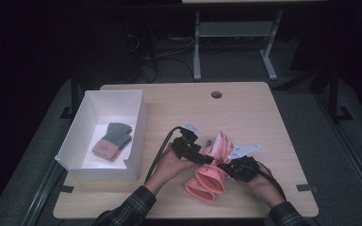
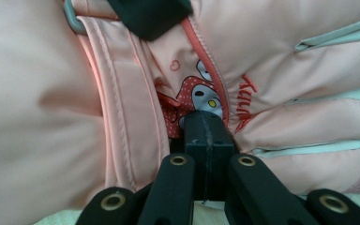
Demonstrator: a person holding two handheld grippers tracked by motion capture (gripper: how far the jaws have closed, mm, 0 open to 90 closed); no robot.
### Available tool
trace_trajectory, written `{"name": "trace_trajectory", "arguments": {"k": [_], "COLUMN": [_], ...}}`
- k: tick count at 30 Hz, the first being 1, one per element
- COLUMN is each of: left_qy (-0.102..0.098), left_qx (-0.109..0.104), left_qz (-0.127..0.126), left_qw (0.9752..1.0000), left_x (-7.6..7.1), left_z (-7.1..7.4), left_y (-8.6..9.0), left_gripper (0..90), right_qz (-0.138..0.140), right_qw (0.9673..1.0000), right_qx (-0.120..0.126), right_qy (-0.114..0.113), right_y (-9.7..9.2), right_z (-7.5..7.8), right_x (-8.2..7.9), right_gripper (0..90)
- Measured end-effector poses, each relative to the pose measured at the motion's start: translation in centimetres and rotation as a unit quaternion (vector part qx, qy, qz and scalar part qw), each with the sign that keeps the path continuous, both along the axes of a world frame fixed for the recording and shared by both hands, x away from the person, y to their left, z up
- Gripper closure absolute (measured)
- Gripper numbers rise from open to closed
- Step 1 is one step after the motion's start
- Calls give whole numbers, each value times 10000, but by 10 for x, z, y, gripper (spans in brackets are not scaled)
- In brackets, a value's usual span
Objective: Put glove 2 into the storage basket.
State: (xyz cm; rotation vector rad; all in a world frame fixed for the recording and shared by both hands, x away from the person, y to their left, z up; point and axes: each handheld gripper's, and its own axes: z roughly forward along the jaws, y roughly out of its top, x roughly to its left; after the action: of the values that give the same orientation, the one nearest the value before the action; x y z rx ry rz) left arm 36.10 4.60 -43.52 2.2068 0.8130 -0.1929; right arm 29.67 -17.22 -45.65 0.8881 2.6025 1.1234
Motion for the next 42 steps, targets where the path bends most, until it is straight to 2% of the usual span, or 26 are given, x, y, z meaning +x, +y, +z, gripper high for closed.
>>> {"name": "trace_trajectory", "arguments": {"k": [4,12,19,21,26,28,34,40,42], "left_qy": [114,490,388,578,819,930,862,844,895], "left_qx": [134,90,185,7,-157,-289,-310,-342,-387], "left_qz": [-40,-12,-156,-235,-377,-400,-479,-486,-429], "left_qw": [9998,9988,9990,9981,9958,9944,9946,9947,9943], "left_x": [-1,1,-2,-1,2,3,4,3,2], "left_z": [-11,-24,-24,-25,-28,-30,-29,-24,-22], "left_y": [-4,-2,-9,-10,-8,-6,-2,-3,-3], "left_gripper": [161,153,167,248,355,413,578,613,614], "right_qz": [-9,3,-16,-11,-12,-19,-30,21,-33], "right_qw": [10000,10000,10000,10000,10000,10000,10000,9996,9994], "right_qx": [-34,-46,-28,-22,-19,-18,70,268,343], "right_qy": [14,-4,-70,-66,-61,-61,-1,1,-10], "right_y": [1,1,1,1,1,1,-1,-11,-16], "right_z": [0,-2,-4,-4,-5,-5,-4,0,5], "right_x": [0,0,-1,0,0,0,1,0,-3], "right_gripper": [900,900,900,900,900,900,900,900,900]}}
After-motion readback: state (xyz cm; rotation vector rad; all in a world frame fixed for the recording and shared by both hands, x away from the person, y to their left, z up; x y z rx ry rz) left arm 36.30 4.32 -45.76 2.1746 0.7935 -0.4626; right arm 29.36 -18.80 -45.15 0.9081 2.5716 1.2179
